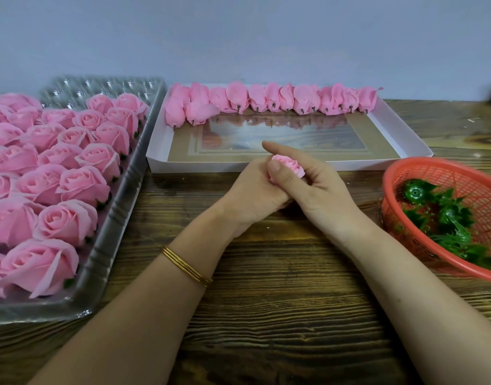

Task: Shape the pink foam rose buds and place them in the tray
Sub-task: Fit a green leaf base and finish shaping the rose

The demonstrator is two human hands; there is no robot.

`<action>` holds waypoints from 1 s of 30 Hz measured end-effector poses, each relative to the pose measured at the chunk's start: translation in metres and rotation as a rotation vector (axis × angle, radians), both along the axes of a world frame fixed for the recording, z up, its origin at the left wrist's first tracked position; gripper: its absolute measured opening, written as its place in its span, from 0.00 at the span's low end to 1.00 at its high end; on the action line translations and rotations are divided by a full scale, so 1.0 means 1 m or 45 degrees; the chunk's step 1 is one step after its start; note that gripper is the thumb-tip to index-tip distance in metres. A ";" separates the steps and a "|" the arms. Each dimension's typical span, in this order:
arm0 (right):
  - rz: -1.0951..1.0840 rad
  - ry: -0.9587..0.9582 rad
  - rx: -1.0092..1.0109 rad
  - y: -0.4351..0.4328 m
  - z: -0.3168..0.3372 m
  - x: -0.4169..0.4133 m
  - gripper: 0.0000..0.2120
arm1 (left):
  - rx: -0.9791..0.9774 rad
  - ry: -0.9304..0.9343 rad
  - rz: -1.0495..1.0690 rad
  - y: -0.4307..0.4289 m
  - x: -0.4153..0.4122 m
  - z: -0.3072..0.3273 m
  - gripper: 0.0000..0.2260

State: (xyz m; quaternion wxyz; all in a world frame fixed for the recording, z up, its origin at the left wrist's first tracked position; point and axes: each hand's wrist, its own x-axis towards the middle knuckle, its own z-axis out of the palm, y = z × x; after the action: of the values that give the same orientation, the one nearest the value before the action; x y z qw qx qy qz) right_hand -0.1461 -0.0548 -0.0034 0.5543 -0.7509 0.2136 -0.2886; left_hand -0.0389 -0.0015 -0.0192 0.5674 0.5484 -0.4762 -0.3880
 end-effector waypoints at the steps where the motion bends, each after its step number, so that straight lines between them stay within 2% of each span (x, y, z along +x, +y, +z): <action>1: -0.006 0.038 -0.056 -0.001 -0.001 0.000 0.23 | -0.010 -0.014 -0.001 0.000 0.001 0.000 0.08; 3: -0.002 0.086 -0.126 -0.004 -0.003 0.000 0.26 | -0.024 -0.053 0.006 0.001 0.002 0.000 0.11; 7: -0.018 0.188 -0.256 -0.007 -0.008 -0.002 0.28 | -0.043 -0.156 0.035 0.003 0.003 0.003 0.03; 10: -0.031 0.248 -0.299 -0.009 -0.009 -0.005 0.32 | -0.042 -0.230 0.057 0.003 0.002 0.005 0.02; 14: -0.117 0.228 -0.342 -0.009 -0.009 -0.007 0.37 | -0.044 -0.160 0.051 0.003 0.002 0.006 0.02; 17: -0.274 -0.010 -0.203 -0.009 -0.007 -0.005 0.28 | -0.044 -0.093 0.075 0.003 -0.001 0.005 0.05; 20: -0.359 -0.183 -0.089 -0.007 -0.007 0.000 0.16 | -0.039 -0.166 0.128 0.002 -0.003 0.004 0.08; 25: -0.362 -0.075 -0.314 0.002 -0.013 0.008 0.20 | -0.012 -0.447 0.131 0.000 -0.005 0.001 0.06; 30: -0.299 -0.002 -0.386 0.002 -0.014 0.008 0.11 | -0.043 -0.504 0.173 -0.002 -0.003 -0.001 0.07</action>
State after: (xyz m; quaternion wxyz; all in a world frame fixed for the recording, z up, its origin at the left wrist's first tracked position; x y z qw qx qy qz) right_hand -0.1382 -0.0524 -0.0179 0.3974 -0.7955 0.2535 -0.3809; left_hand -0.0423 -0.0036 -0.0199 0.4967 0.6351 -0.5467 -0.2258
